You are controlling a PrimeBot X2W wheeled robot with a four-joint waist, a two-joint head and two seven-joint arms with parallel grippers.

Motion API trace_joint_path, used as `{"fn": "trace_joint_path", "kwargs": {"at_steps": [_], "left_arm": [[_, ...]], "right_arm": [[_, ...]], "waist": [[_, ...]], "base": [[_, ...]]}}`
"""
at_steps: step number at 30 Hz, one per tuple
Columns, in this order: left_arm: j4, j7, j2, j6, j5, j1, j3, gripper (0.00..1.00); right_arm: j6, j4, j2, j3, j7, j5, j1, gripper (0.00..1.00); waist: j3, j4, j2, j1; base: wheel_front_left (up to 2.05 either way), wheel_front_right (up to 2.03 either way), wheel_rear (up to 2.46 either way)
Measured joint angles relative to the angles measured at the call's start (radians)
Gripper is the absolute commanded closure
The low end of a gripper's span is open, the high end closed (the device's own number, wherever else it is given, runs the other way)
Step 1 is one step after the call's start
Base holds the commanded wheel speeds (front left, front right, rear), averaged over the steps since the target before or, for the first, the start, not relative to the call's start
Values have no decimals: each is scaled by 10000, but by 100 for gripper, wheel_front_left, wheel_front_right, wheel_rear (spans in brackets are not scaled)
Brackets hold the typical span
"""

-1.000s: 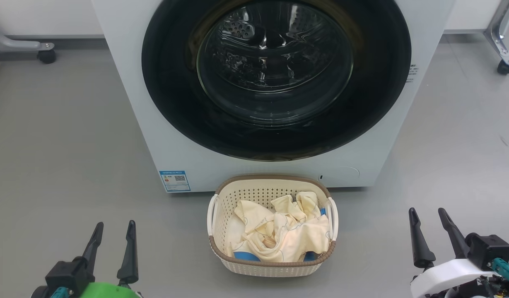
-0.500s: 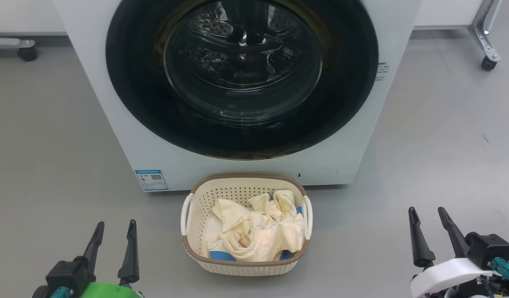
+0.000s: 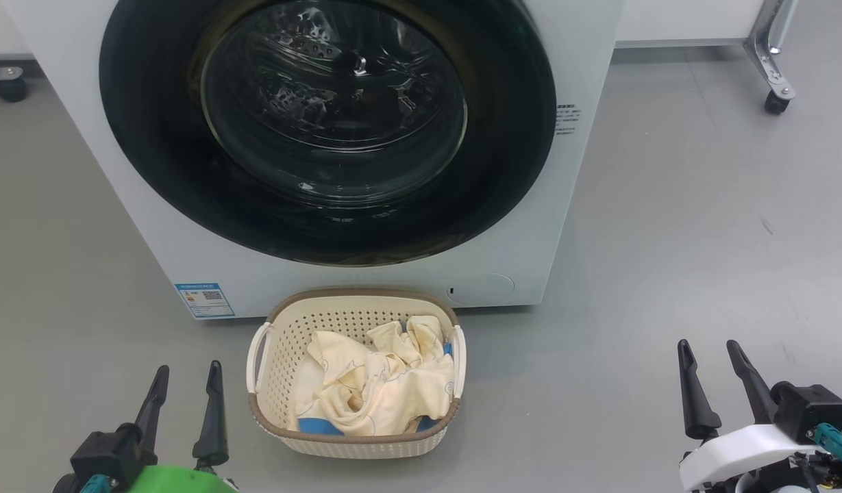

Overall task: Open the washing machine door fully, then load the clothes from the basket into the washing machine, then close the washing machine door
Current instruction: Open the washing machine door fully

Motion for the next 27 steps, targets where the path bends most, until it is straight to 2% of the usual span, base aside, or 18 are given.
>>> {"fn": "trace_joint_path", "kwargs": {"at_steps": [13, 27], "left_arm": [[0, 0, -12, 0, 0, 0, -12, 0], [8, 0, -40, 0, -12, 1, -19, 0]], "right_arm": [[0, 4, 19, 21, 0, 2, -2, 0], [0, 0, 69, -86, 0, 6, -3, 0]], "waist": [[-24, -15, 0, 0], [-60, -20, 0, 0]], "base": [[36, 36, -72], [6, 6, -12]]}}
